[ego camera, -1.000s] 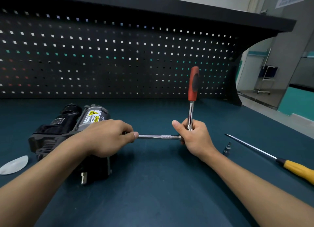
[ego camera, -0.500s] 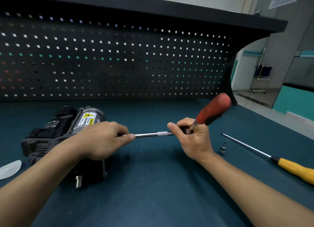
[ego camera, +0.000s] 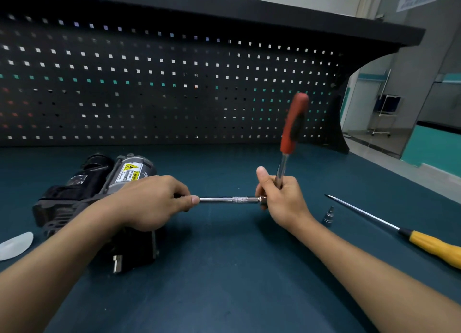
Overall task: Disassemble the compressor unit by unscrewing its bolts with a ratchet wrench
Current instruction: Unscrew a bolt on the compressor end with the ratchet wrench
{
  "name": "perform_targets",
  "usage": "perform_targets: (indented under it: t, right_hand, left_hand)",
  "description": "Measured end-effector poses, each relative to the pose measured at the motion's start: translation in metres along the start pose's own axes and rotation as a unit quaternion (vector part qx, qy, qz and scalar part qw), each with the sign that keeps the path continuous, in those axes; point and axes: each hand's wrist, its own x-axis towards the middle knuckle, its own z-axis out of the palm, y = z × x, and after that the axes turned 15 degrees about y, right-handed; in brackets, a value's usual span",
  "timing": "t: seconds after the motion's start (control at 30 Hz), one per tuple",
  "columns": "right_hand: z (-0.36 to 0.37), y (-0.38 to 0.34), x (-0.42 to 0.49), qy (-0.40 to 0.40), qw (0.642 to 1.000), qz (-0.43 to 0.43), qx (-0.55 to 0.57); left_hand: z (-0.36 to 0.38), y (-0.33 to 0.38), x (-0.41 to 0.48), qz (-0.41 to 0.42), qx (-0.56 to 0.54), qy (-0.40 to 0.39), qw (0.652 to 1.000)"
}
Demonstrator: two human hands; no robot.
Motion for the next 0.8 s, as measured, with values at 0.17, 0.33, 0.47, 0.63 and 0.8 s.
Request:
perform_targets:
  t: [0.17,0.33,0.47,0.63,0.8]
  right_hand:
    - [-0.002,-0.007,0.006,-0.046,0.985,0.162,-0.026]
    - [-0.005,-0.014,0.009,-0.097,0.961,0.256,-0.043]
    - [-0.008,-0.019,0.013,-0.136,0.938,0.315,-0.036]
    - [-0.011,-0.023,0.018,-0.219,0.879,0.422,-0.04]
    - [-0.008,-0.017,0.013,-0.159,0.908,0.388,-0.011]
  left_hand:
    - [-0.001,0.0,0.0,0.003,-0.003,-0.003,1.0]
    - [-0.001,0.001,-0.001,0.004,-0.003,0.001,1.0]
    - [-0.001,0.001,-0.001,0.002,-0.004,0.002,1.0]
    - [0.0,0.001,-0.002,0.0,0.001,0.009,1.0]
    - [0.001,0.0,-0.002,0.0,0.004,0.013,1.0]
